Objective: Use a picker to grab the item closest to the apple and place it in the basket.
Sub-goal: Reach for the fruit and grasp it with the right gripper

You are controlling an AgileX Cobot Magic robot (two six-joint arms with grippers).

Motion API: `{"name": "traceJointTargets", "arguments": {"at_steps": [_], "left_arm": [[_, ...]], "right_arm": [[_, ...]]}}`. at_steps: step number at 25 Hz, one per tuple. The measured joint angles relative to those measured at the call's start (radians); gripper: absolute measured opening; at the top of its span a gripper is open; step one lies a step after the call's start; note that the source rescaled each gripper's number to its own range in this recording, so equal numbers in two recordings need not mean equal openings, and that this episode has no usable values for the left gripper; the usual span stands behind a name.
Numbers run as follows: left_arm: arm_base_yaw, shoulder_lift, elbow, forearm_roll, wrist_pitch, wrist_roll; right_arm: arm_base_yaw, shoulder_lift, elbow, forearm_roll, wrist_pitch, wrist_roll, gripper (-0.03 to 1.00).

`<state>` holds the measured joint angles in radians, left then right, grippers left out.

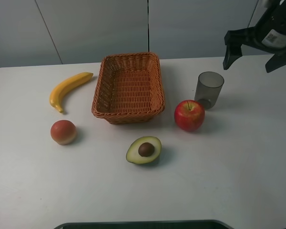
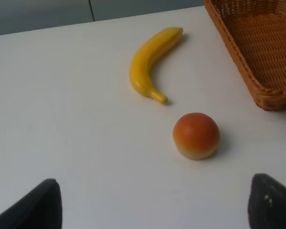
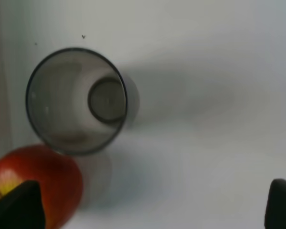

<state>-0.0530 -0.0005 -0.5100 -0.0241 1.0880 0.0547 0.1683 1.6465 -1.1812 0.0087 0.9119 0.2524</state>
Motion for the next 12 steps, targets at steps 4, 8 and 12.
{"name": "traceJointTargets", "arguments": {"at_steps": [4, 8, 12], "left_arm": [[0.0, 0.0, 0.0, 0.0, 0.0, 0.002], [0.0, 0.0, 0.0, 0.0, 0.0, 0.001], [0.0, 0.0, 0.0, 0.0, 0.0, 0.001]], "right_arm": [[0.014, 0.127, -0.094, 0.008, 0.011, 0.026, 1.0], [0.017, 0.199, -0.137, 0.01, 0.013, 0.047, 1.0], [0.017, 0.244, -0.139, 0.01, -0.003, 0.054, 1.0]]}}
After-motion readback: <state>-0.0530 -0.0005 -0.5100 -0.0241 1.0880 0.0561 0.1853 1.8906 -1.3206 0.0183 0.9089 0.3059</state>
